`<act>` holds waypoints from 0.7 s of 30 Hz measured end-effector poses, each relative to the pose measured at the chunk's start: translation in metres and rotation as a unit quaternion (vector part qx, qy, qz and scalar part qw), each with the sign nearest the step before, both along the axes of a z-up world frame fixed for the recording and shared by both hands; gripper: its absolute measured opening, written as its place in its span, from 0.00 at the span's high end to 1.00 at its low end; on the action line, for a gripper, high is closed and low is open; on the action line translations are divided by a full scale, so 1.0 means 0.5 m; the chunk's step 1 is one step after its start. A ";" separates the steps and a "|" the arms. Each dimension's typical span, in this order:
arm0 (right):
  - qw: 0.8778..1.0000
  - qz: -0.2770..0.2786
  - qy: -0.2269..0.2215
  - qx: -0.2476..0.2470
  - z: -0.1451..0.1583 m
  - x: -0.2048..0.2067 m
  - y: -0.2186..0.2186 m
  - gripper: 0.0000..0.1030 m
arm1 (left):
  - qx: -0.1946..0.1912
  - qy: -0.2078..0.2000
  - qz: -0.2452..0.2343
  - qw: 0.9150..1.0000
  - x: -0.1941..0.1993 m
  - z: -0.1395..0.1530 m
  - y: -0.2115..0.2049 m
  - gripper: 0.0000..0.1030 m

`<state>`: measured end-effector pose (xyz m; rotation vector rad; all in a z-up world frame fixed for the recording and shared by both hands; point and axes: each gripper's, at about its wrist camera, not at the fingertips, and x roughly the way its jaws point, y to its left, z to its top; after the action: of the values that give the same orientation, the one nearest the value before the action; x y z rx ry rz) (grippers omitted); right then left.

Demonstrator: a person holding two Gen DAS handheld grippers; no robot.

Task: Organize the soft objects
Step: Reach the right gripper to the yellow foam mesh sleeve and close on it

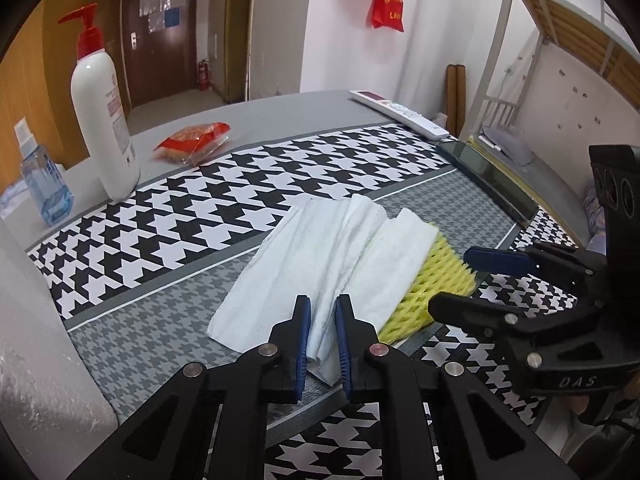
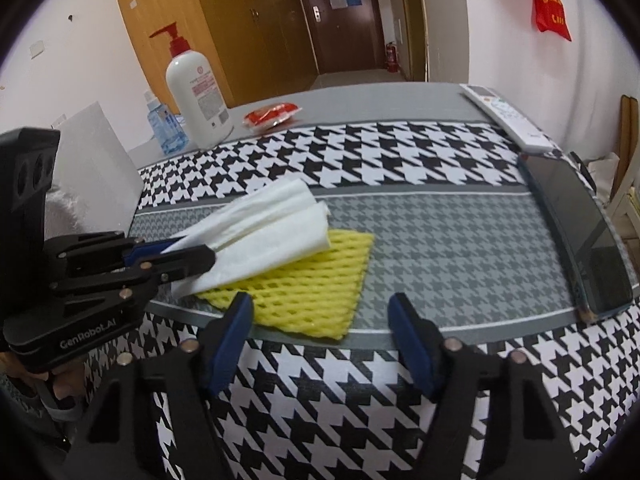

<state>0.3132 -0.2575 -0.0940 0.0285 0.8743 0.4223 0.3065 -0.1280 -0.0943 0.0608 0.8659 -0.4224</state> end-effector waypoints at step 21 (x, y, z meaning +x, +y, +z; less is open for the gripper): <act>0.998 0.009 -0.026 -0.058 0.011 -0.020 0.018 0.88 | 0.013 -0.022 0.021 0.999 -0.005 0.000 0.003 0.86</act>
<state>0.3032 -0.2485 -0.0886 -0.0967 0.8463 0.3862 0.3042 -0.1267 -0.0945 0.0749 0.8284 -0.3687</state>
